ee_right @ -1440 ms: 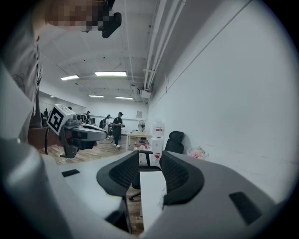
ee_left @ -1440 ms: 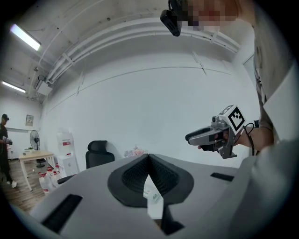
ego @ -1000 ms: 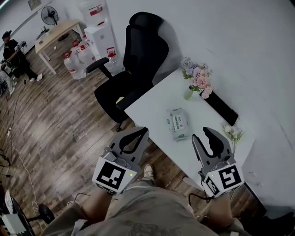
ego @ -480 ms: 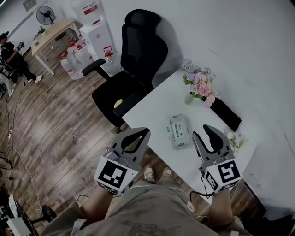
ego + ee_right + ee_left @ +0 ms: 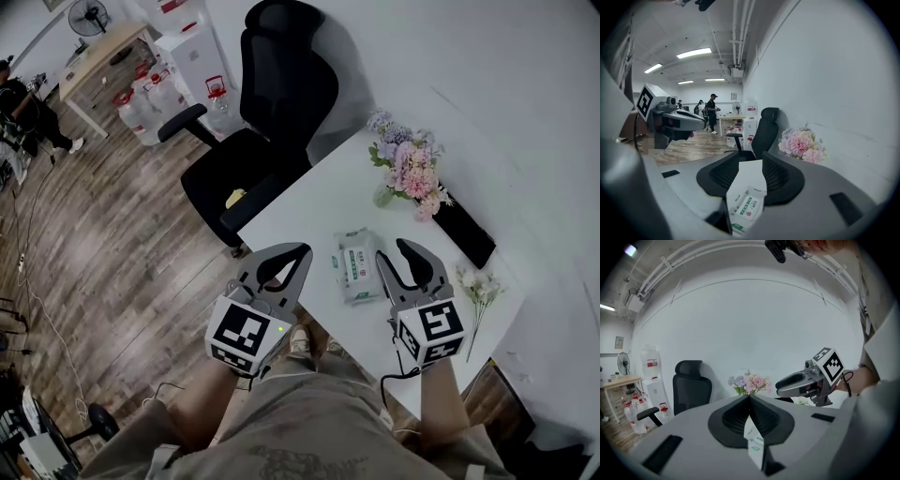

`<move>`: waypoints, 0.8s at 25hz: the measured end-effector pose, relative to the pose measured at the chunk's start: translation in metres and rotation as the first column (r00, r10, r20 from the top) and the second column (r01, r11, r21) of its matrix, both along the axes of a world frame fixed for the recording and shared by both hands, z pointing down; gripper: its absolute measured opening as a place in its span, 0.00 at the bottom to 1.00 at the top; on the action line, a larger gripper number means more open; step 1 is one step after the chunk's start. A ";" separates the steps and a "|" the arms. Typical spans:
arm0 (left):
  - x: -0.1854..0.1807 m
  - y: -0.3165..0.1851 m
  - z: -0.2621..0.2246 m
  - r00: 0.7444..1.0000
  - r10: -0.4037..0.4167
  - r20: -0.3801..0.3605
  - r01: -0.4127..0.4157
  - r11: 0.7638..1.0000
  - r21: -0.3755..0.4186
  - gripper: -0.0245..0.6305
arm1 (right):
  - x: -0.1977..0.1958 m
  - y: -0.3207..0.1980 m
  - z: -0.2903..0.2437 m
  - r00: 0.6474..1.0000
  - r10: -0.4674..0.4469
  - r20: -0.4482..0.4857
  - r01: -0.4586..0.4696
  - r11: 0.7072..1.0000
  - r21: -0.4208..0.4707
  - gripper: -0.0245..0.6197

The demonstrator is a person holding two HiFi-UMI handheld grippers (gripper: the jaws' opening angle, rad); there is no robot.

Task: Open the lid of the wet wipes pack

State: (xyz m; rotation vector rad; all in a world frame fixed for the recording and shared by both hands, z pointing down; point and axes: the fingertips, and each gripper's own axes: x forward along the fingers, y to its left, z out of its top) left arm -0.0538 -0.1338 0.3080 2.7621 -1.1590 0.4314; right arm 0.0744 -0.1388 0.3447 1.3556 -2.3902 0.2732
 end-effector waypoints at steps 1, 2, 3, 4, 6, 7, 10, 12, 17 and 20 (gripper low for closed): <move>0.002 -0.005 0.007 1.000 0.001 0.005 -0.001 1.000 -0.015 0.06 | -0.002 -0.004 0.011 1.000 -0.008 -0.007 0.008 1.000 -0.019 0.29; 0.005 -0.009 0.015 1.000 0.003 0.011 -0.002 1.000 -0.030 0.06 | -0.005 -0.008 0.022 1.000 -0.017 -0.013 0.016 0.999 -0.038 0.29; 0.008 -0.012 0.023 1.000 0.007 0.017 -0.006 0.999 -0.045 0.06 | -0.007 -0.011 0.034 1.000 -0.024 -0.018 0.023 0.998 -0.056 0.29; 0.011 -0.015 0.032 1.000 0.012 0.021 -0.010 0.998 -0.060 0.06 | -0.008 -0.014 0.045 0.999 -0.029 -0.022 0.027 0.997 -0.073 0.29; 0.019 -0.019 0.050 0.999 0.024 0.031 -0.021 0.995 -0.094 0.06 | -0.009 -0.019 0.068 0.999 -0.033 -0.028 0.030 0.994 -0.107 0.29; 0.023 -0.021 0.060 0.999 0.031 0.037 -0.027 0.993 -0.113 0.06 | -0.009 -0.020 0.079 0.999 -0.033 -0.028 0.029 0.992 -0.125 0.29; 0.031 -0.022 0.091 0.997 0.054 0.059 -0.043 0.984 -0.174 0.06 | -0.014 -0.022 0.110 0.999 -0.032 -0.028 0.026 0.983 -0.183 0.30; 0.036 -0.021 0.113 0.995 0.067 0.069 -0.050 0.974 -0.219 0.06 | -0.018 -0.022 0.130 0.999 -0.036 -0.039 0.027 0.975 -0.219 0.31; 0.043 -0.020 0.175 0.993 0.082 0.082 -0.050 0.942 -0.333 0.06 | -0.023 -0.021 0.181 0.996 -0.047 -0.075 0.023 0.955 -0.295 0.32; 0.042 -0.017 0.208 0.990 0.090 0.104 -0.043 0.921 -0.388 0.06 | -0.024 -0.020 0.205 0.994 -0.040 -0.105 0.004 0.947 -0.321 0.33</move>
